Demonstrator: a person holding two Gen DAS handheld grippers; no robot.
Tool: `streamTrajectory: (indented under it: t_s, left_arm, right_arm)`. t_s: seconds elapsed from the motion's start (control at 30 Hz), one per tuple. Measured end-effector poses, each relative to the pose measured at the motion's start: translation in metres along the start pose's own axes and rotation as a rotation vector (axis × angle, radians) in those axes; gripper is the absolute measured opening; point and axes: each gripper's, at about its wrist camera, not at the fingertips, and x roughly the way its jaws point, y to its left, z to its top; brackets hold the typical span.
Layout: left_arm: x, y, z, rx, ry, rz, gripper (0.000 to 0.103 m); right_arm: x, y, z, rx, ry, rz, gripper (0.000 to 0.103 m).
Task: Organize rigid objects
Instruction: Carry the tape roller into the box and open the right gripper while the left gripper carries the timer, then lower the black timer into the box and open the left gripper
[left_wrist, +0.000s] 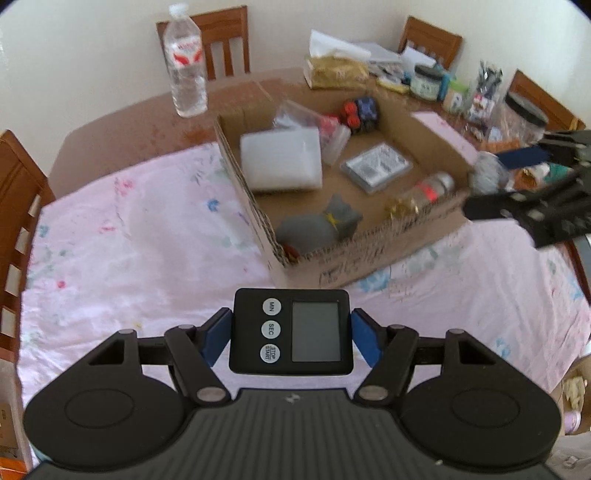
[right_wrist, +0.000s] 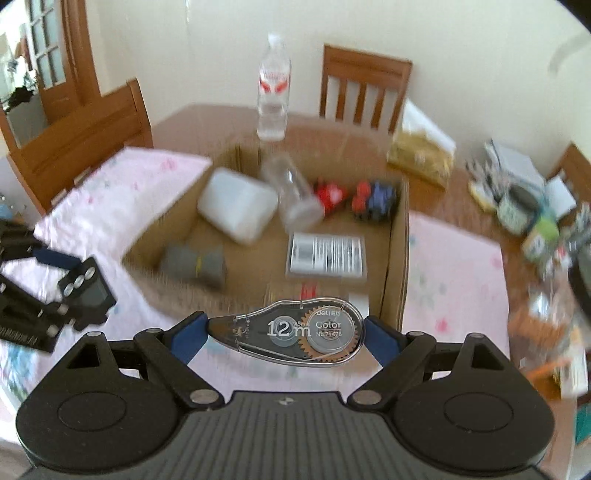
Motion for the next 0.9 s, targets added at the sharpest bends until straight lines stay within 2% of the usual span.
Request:
streamTrajectory:
  t_s: [0.13,0.3,0.4,0.67,0.9]
  left_arm:
    - [-0.015,0.001,0.010,-0.019,-0.051,0.024,0.069]
    - [-0.022,-0.001,0.022,-0.049,-0.095,0.052,0.069]
    - [-0.023,-0.005,0.027,-0.064,-0.110,0.062,0.069]
    - [-0.017,-0.018,0.045,-0.039,-0.127,0.063,0.069]
    - [0.007,-0.033,0.073,-0.004,-0.133,0.031,0.069]
  right_arm:
    - [0.024,-0.005,0.023,-0.031,-0.010,0.002,0.093]
    - [0.057,-0.010,0.034,-0.052,0.020,0.000,0.093]
    - [0.066,-0.011,0.036,-0.056,0.031,0.002,0.102]
    - [0.045,-0.018,0.027,-0.023,0.005,0.023,0.103]
    - [0.022,-0.032,0.014,0.041,-0.015,0.015,0.103]
